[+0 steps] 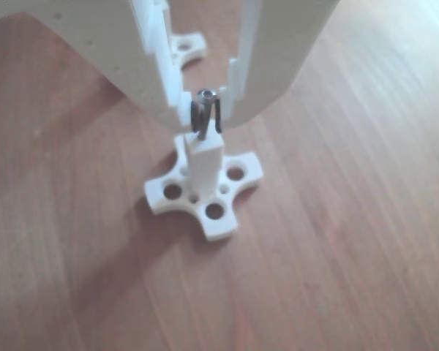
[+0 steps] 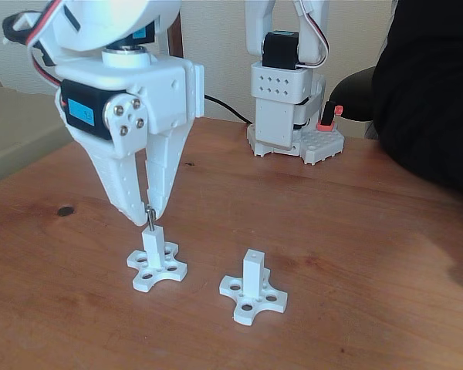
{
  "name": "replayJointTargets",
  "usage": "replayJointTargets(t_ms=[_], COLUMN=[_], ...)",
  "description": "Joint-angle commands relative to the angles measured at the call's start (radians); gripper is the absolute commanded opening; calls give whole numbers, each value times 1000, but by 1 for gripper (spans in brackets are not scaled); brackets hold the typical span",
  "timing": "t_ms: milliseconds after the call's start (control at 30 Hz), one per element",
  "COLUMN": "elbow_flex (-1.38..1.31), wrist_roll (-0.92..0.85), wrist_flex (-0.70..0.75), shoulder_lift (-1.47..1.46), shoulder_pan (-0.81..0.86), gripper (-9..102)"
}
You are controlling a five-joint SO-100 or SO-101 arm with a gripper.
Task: Grab the screw and set it in the hole.
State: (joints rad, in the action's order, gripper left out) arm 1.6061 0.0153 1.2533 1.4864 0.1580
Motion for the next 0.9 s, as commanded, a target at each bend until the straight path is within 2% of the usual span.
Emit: replayJointTargets(t_ms=[0, 867], elbow_flex=[-71, -52], wrist_roll=[-14, -14], wrist_flex=[-6, 9], shoulder_lift=[29, 44], shoulder_pan=[-6, -21], gripper=[2, 2])
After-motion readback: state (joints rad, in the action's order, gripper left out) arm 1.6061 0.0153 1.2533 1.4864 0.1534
